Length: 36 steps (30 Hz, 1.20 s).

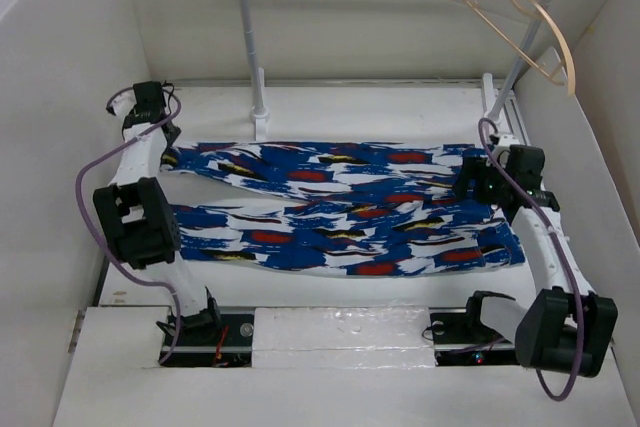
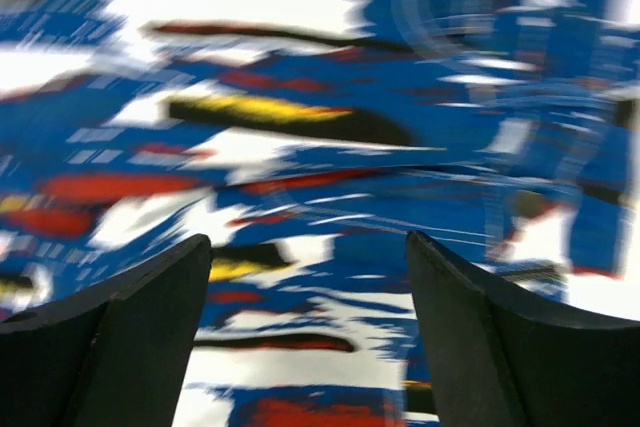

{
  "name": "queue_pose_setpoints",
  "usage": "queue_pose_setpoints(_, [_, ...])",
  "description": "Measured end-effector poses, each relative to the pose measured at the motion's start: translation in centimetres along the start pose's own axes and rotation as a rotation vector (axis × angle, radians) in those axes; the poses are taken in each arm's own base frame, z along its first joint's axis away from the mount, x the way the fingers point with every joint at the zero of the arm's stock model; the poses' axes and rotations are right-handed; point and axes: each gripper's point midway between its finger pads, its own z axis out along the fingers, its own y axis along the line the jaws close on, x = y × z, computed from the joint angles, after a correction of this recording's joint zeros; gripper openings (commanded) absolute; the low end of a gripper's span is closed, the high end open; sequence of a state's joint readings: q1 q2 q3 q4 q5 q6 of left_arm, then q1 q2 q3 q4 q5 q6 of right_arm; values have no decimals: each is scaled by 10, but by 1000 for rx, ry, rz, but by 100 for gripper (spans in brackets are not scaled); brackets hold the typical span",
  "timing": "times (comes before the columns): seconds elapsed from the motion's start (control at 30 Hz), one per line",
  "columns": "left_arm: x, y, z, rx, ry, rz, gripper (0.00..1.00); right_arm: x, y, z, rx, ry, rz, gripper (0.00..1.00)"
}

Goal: Place the trousers on the hanger
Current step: Flatten out the trousers at the center of the board.

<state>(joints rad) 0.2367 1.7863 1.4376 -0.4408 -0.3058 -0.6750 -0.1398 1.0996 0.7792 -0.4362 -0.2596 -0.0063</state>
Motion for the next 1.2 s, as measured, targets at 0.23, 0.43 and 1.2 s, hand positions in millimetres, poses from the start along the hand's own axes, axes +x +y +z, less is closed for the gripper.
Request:
queue_pose_setpoints(0.23, [-32,3,-21,-6,-99,-38,99,-8,-89,3,211,-38,182,94])
queue_pose_setpoints(0.43, [0,14,-35,33,-65,-5,94,14,-137,38,287,73,305,96])
queue_pose_setpoints(1.2, [113,21,-49,166,124,154,90,-14,-187,25,338,-11,497,74])
